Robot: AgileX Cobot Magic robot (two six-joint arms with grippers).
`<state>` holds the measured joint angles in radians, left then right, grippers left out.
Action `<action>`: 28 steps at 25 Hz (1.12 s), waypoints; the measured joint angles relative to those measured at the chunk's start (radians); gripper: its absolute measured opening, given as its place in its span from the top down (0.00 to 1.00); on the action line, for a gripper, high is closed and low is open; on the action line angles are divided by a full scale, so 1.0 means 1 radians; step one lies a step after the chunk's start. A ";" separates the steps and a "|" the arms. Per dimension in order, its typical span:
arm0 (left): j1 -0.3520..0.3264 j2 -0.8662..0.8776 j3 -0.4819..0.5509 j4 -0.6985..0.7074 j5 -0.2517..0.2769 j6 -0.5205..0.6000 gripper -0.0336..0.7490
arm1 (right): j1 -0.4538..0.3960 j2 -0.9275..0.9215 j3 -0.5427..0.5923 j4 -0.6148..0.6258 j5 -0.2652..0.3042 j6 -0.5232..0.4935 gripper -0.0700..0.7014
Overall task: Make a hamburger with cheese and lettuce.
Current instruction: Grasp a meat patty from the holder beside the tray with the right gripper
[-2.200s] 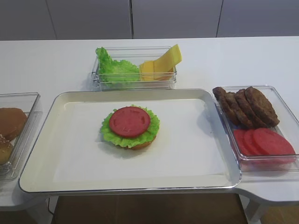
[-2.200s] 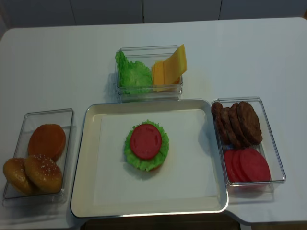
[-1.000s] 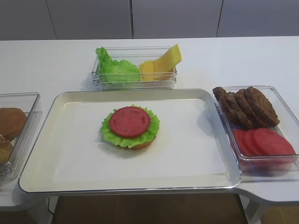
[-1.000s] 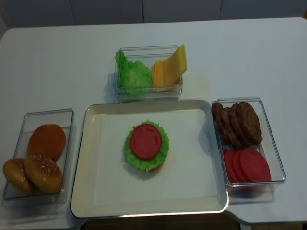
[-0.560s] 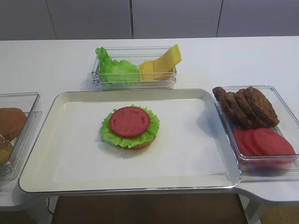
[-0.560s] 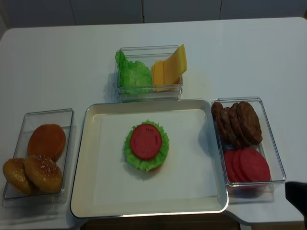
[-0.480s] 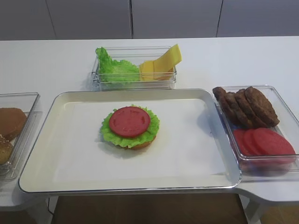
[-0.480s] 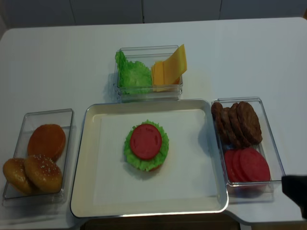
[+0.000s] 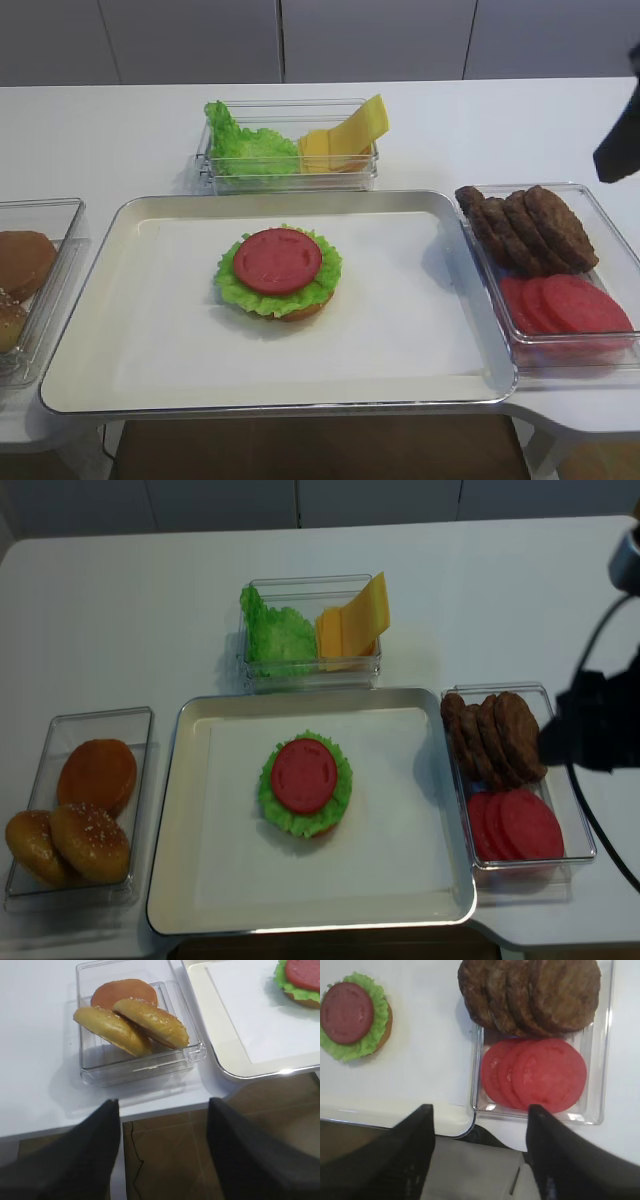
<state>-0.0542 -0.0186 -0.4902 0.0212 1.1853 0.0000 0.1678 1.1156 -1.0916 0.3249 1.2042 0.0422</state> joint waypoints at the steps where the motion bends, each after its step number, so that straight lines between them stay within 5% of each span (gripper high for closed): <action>1: 0.000 0.000 0.000 0.000 0.000 0.000 0.43 | 0.027 0.029 -0.031 -0.028 0.009 0.025 0.32; 6: 0.000 0.000 0.000 0.000 0.000 0.000 0.43 | 0.156 0.207 -0.178 -0.177 0.039 0.169 0.32; 14: 0.000 0.000 0.000 0.000 0.000 0.000 0.43 | 0.189 0.455 -0.351 -0.197 0.037 0.221 0.32; 28: 0.000 0.000 0.000 0.000 0.000 0.000 0.43 | 0.189 0.619 -0.384 -0.197 0.033 0.283 0.32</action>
<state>-0.0542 -0.0186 -0.4902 0.0212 1.1853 0.0000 0.3573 1.7343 -1.4753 0.1283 1.2370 0.3251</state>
